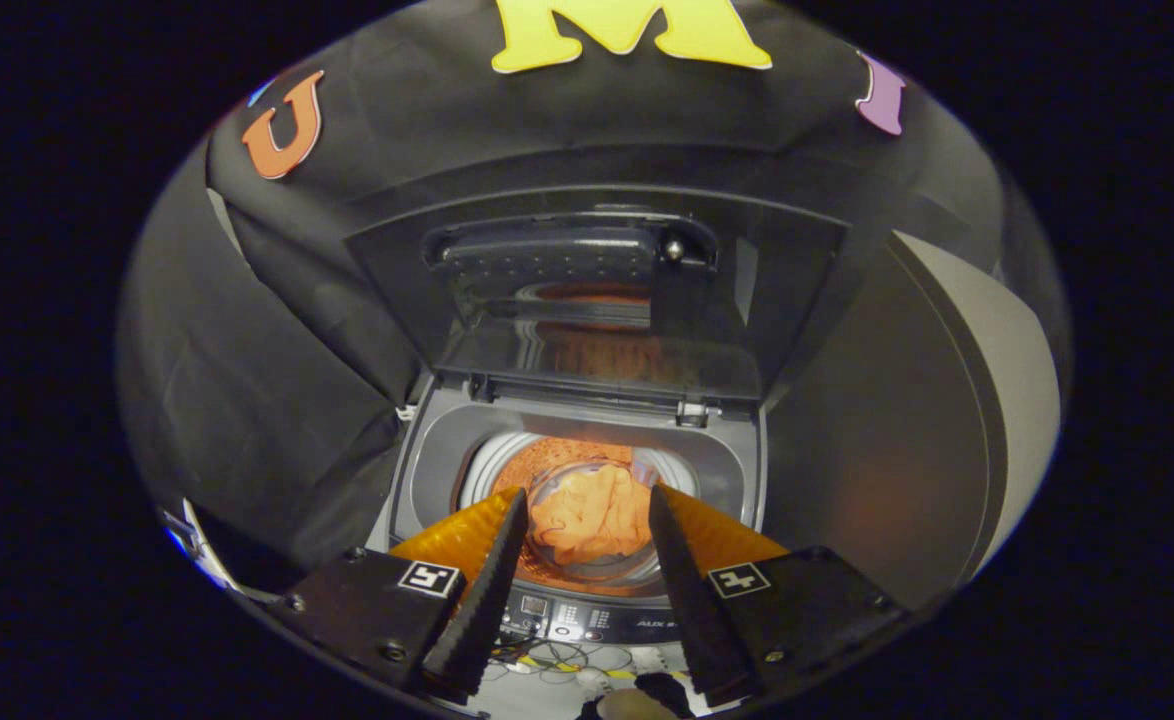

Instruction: Put the clothes into the washing machine and then close the washing machine lid.

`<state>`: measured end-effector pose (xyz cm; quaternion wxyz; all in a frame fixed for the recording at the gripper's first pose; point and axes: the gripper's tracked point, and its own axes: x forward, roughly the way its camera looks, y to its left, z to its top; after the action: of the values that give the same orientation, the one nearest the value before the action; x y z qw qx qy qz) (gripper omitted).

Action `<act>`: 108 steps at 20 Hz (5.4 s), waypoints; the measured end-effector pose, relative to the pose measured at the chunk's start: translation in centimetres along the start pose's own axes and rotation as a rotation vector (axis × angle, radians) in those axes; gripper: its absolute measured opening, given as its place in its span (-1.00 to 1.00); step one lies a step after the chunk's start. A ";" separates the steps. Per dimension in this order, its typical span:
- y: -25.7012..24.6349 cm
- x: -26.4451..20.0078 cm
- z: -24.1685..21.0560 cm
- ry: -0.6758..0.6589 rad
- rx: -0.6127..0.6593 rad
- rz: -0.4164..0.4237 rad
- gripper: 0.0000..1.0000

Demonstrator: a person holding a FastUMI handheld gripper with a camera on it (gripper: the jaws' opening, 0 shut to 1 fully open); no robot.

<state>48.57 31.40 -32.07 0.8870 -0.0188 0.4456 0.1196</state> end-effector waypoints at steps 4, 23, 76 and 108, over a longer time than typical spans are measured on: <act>0.0 -0.4 1.0 -0.042 -0.002 -0.008 0.52; 3.8 -8.7 12.9 -0.316 -0.062 0.009 0.52; 2.8 5.0 18.4 -0.202 0.057 -0.072 0.60; 3.7 1.9 11.0 -0.250 0.024 -0.086 0.60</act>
<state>57.45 36.91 -26.74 0.9401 -0.0124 0.3317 0.0778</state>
